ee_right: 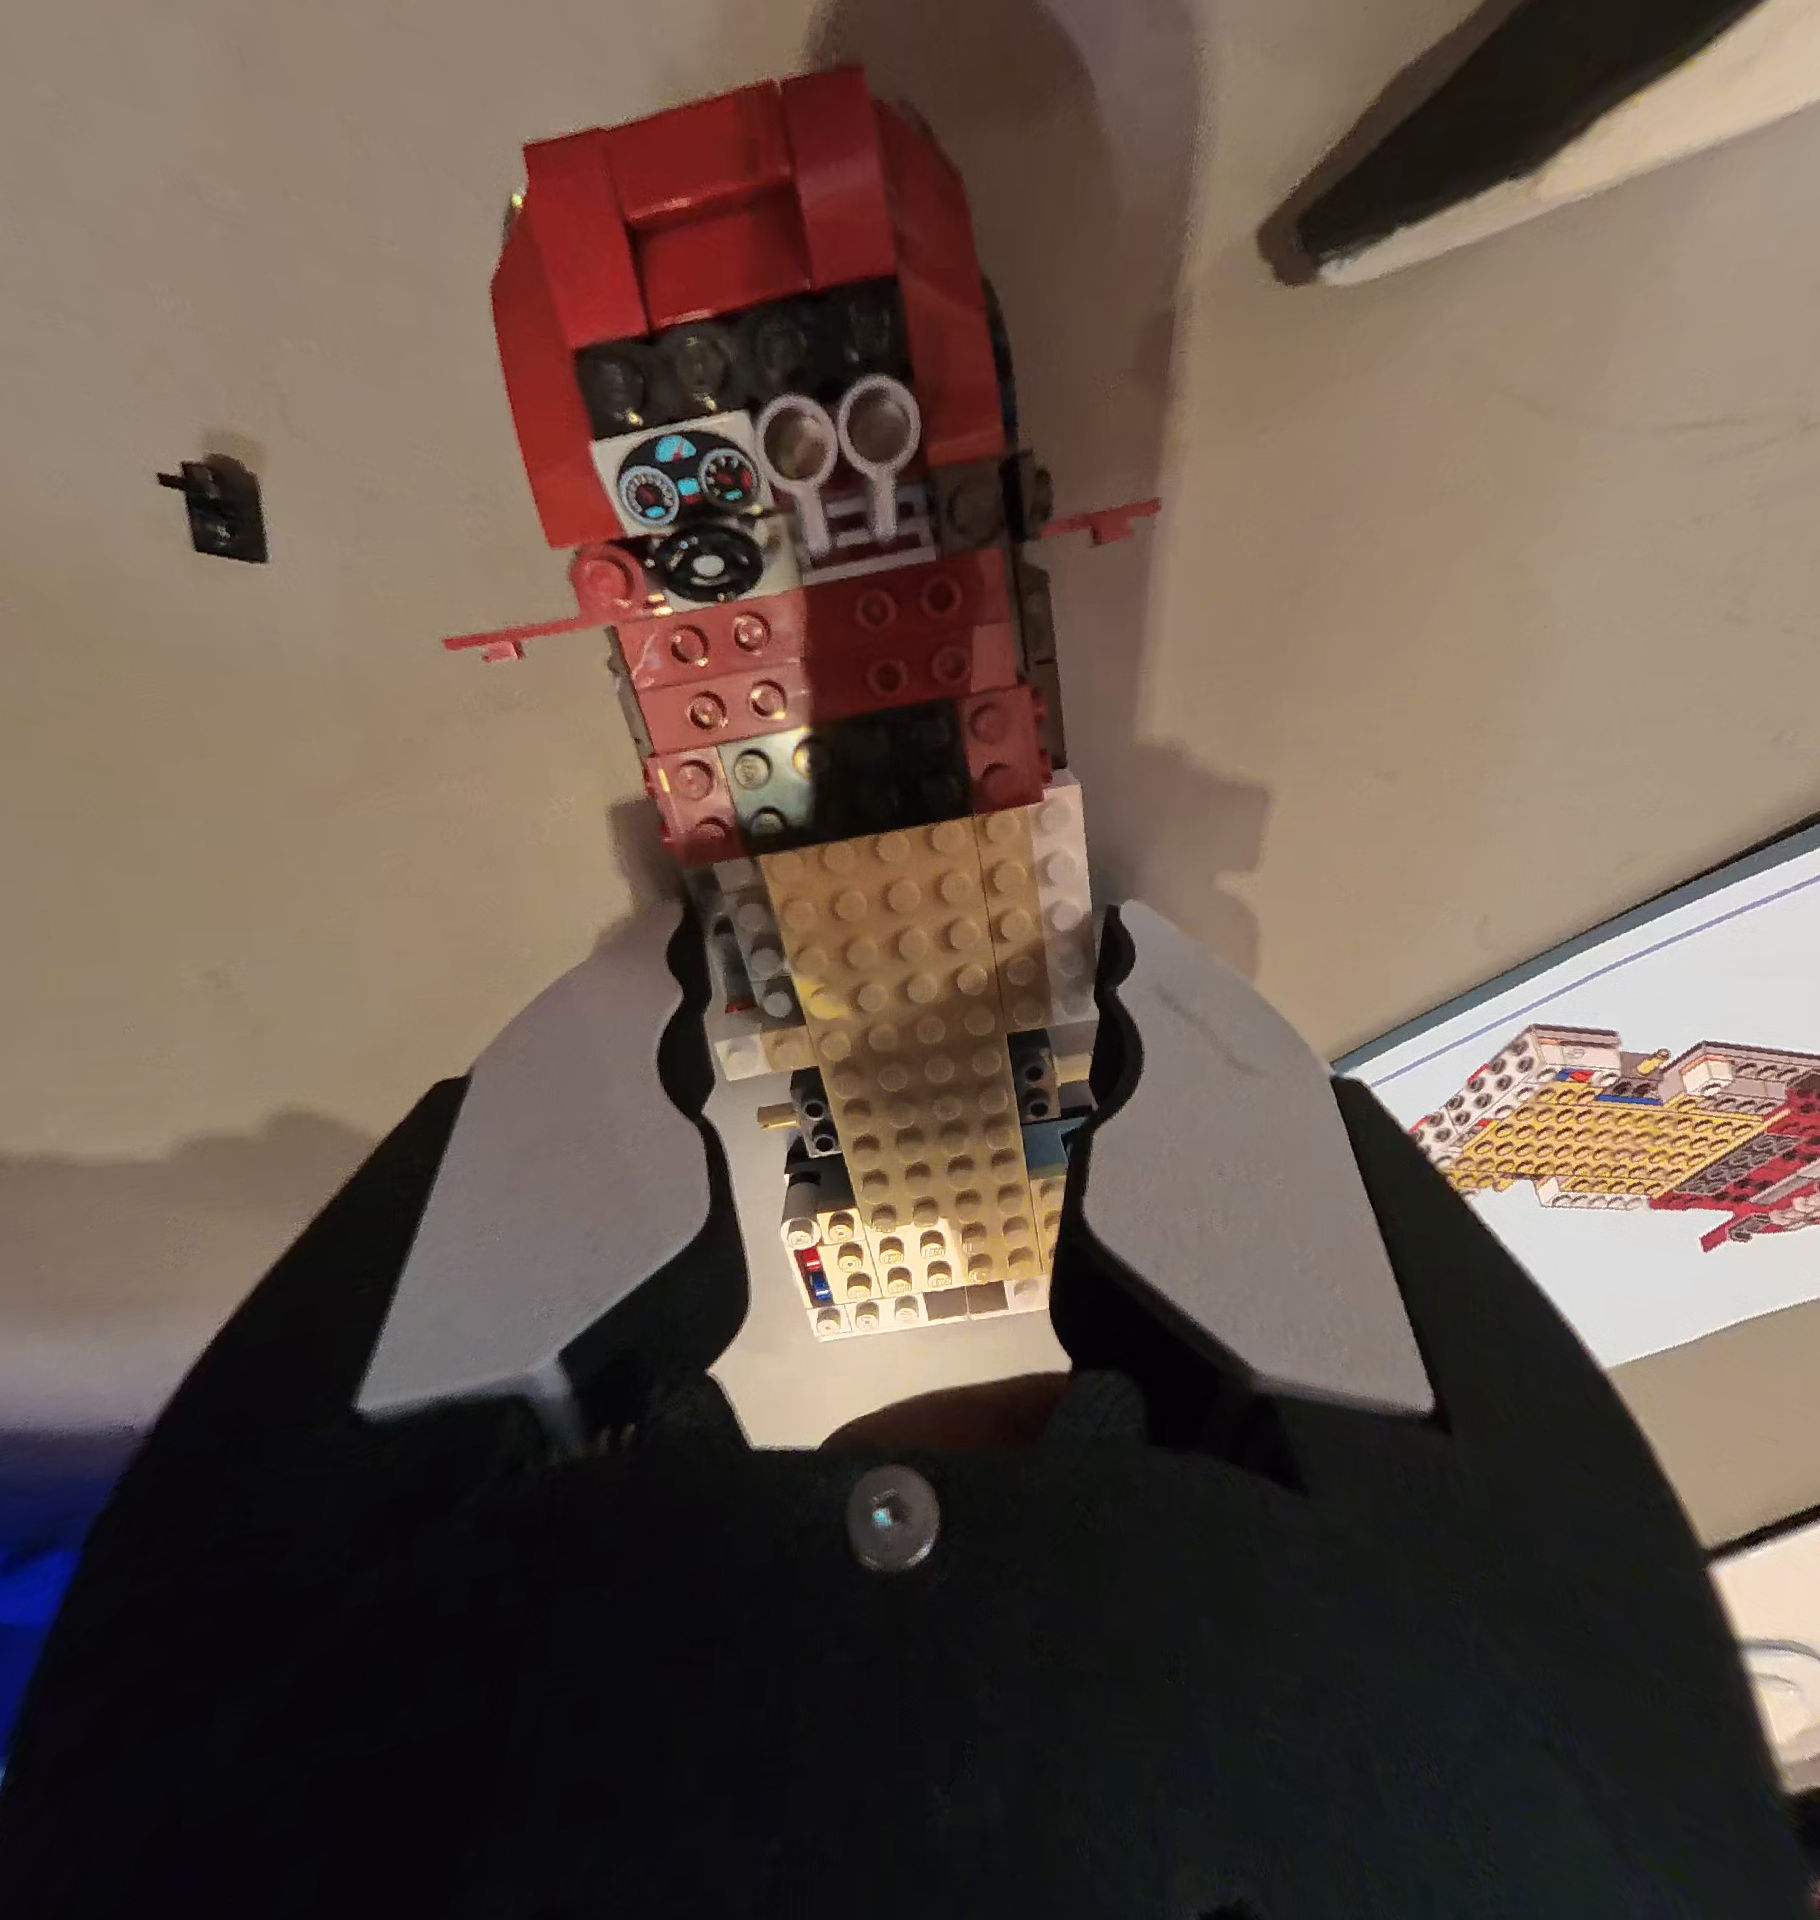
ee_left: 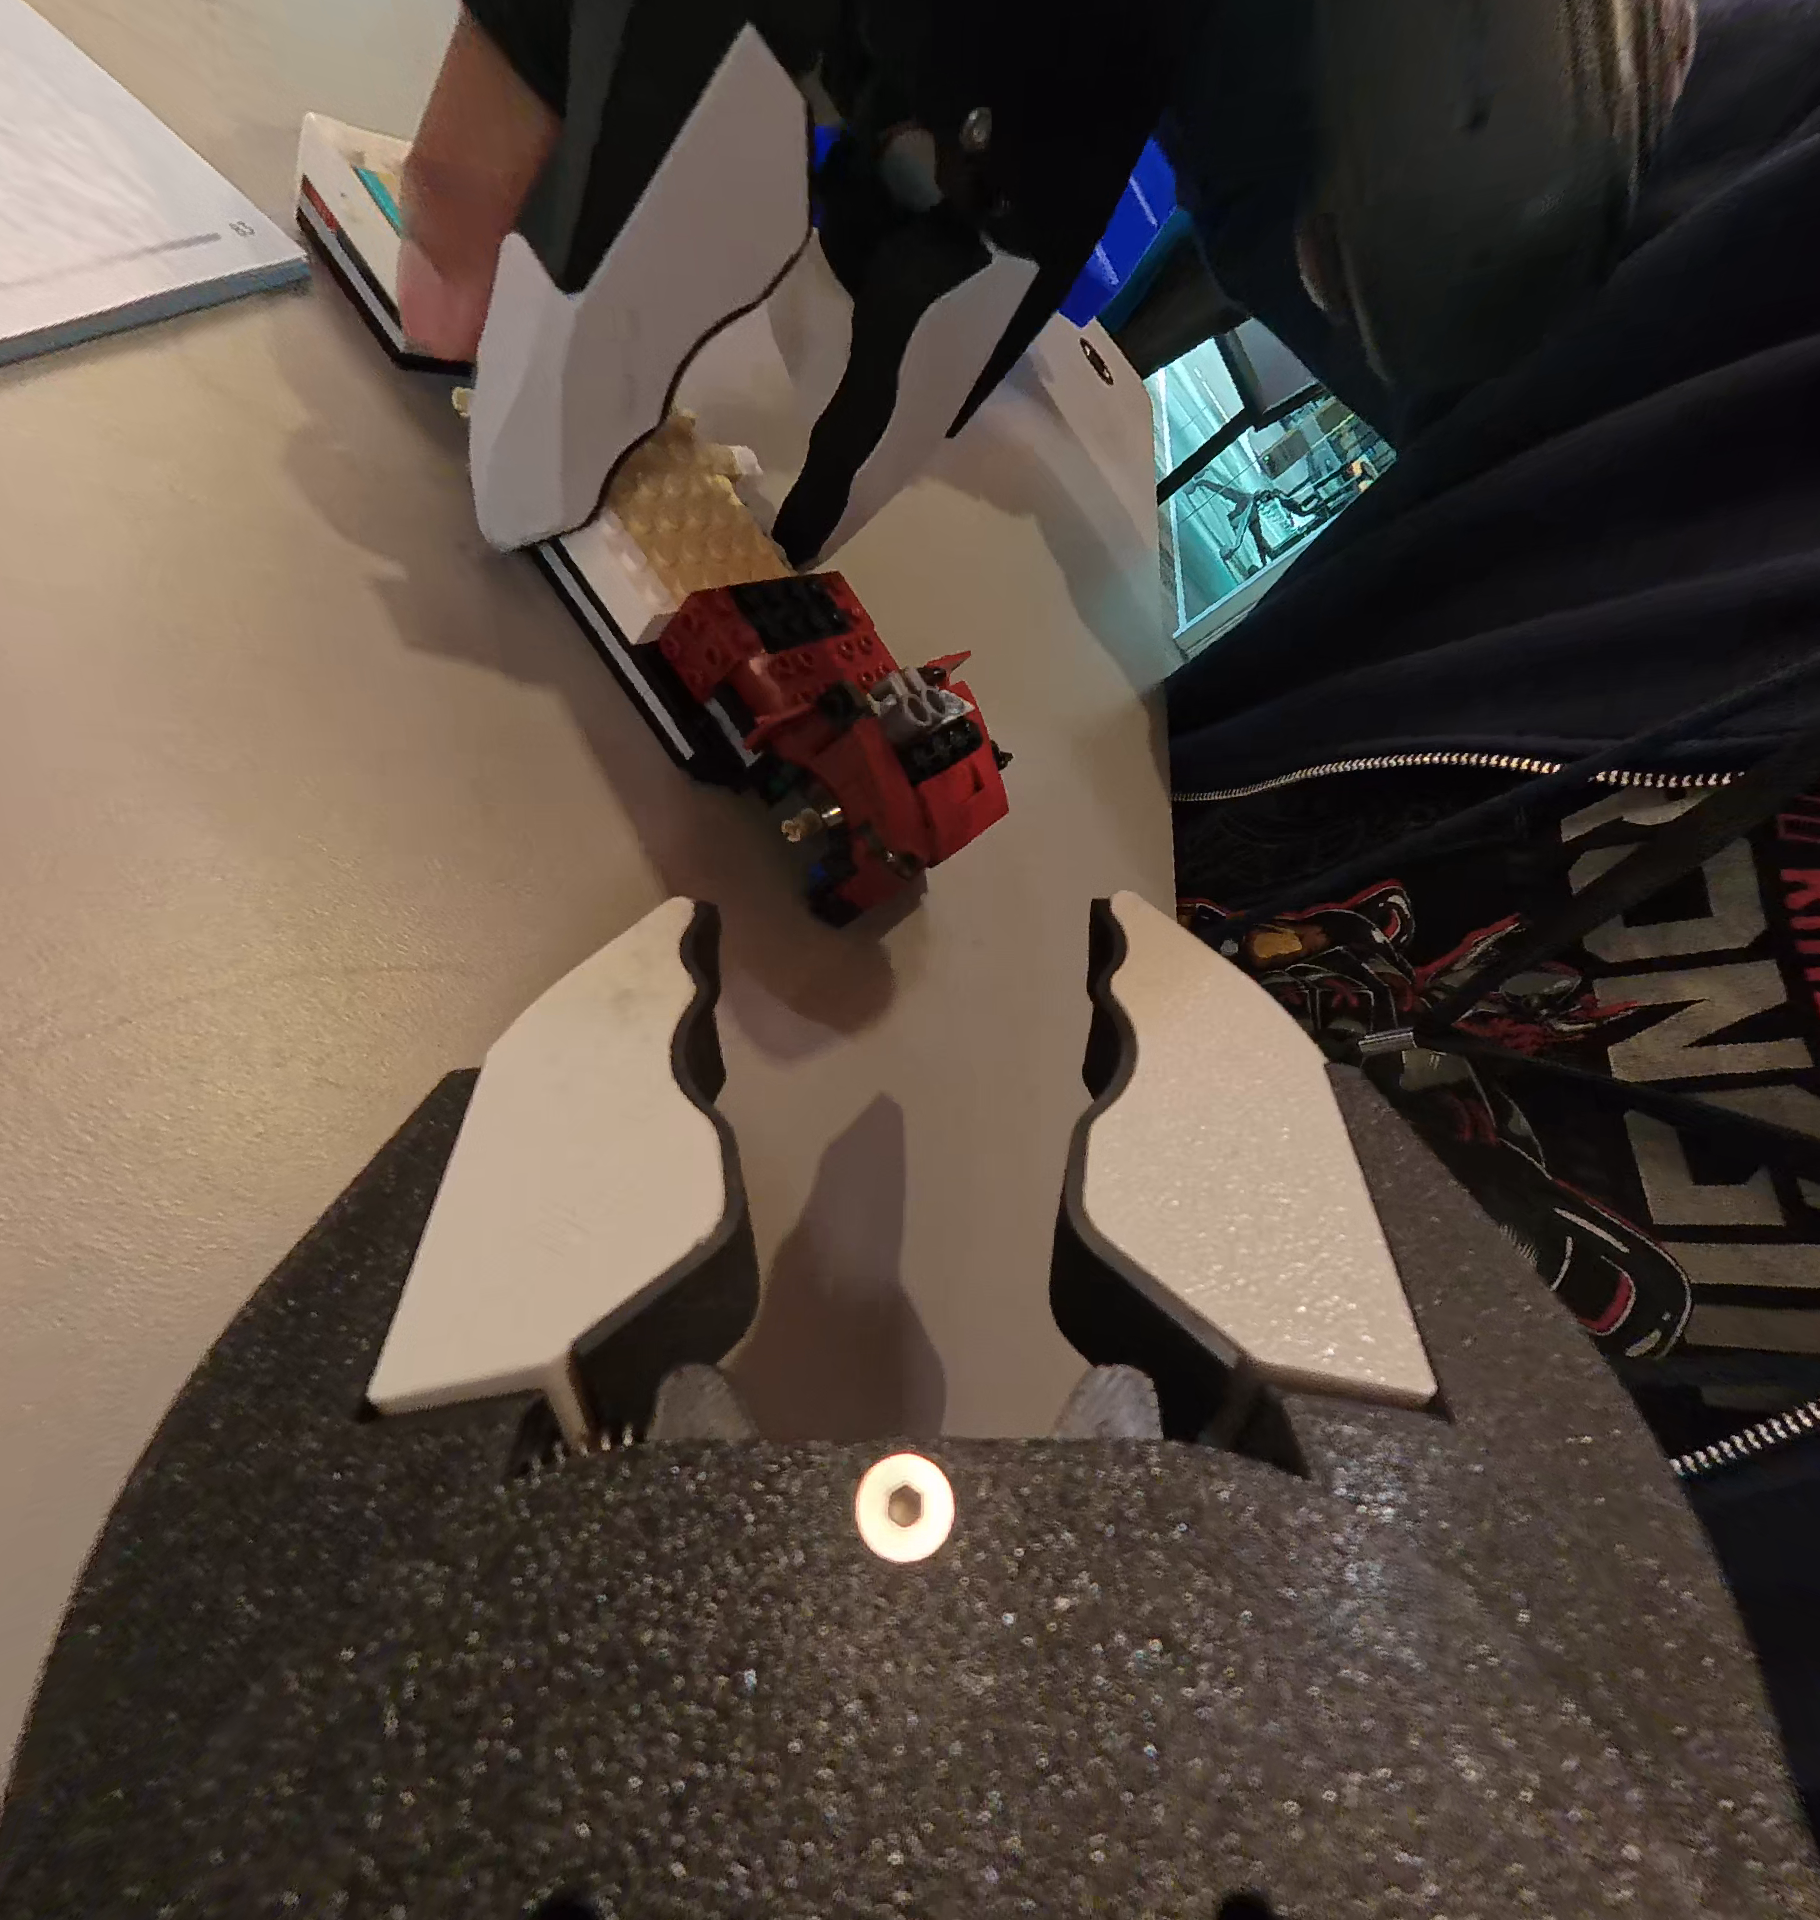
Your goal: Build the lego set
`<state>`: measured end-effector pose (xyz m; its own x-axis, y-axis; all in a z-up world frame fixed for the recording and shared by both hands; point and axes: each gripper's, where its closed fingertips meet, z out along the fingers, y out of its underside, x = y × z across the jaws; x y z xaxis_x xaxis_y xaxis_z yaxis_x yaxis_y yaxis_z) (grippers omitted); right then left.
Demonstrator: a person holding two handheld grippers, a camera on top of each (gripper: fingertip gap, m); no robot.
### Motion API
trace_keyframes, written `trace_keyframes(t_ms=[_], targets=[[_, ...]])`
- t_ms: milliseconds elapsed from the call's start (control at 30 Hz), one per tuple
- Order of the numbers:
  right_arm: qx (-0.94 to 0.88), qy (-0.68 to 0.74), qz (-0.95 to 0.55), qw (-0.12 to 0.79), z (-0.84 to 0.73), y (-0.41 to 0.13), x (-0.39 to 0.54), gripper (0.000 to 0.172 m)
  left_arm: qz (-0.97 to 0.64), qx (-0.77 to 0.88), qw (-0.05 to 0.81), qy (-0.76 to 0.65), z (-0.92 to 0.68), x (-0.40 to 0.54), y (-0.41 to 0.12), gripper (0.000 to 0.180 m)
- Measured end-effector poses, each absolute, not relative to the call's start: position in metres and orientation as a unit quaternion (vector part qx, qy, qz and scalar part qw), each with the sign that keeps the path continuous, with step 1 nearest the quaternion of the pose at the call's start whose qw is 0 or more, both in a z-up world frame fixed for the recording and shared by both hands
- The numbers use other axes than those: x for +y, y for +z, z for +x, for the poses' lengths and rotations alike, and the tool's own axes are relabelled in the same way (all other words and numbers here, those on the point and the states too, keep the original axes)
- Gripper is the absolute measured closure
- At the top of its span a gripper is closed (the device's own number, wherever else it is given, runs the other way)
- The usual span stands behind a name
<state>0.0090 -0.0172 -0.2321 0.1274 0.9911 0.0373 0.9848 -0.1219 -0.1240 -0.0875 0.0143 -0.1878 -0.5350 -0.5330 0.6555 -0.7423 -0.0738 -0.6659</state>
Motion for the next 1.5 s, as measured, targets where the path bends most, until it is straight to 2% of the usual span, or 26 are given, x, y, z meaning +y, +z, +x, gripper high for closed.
trace_keyframes(t_ms=[433, 767, 1033, 1500], targets=[[-0.663, -0.121, -0.721, 0.163, 0.006, -0.217, -0.014, 0.100, 0.559, -0.595, 0.141, 0.560, -0.052, 0.020, -0.185, 0.111], [-0.655, -0.148, -0.721, 0.172, 0.003, -0.216, -0.011, 0.100, 0.608, -0.618, 0.191, 0.460, -0.031, 0.003, -0.197, 0.113], [-0.654, -0.156, -0.721, 0.168, 0.001, -0.216, -0.009, 0.100, 0.607, -0.662, 0.218, 0.382, -0.035, -0.009, -0.206, 0.127], [-0.650, -0.156, -0.719, 0.190, -0.005, -0.215, 0.000, 0.100, 0.576, -0.664, 0.273, 0.391, -0.037, -0.017, -0.208, 0.138]])
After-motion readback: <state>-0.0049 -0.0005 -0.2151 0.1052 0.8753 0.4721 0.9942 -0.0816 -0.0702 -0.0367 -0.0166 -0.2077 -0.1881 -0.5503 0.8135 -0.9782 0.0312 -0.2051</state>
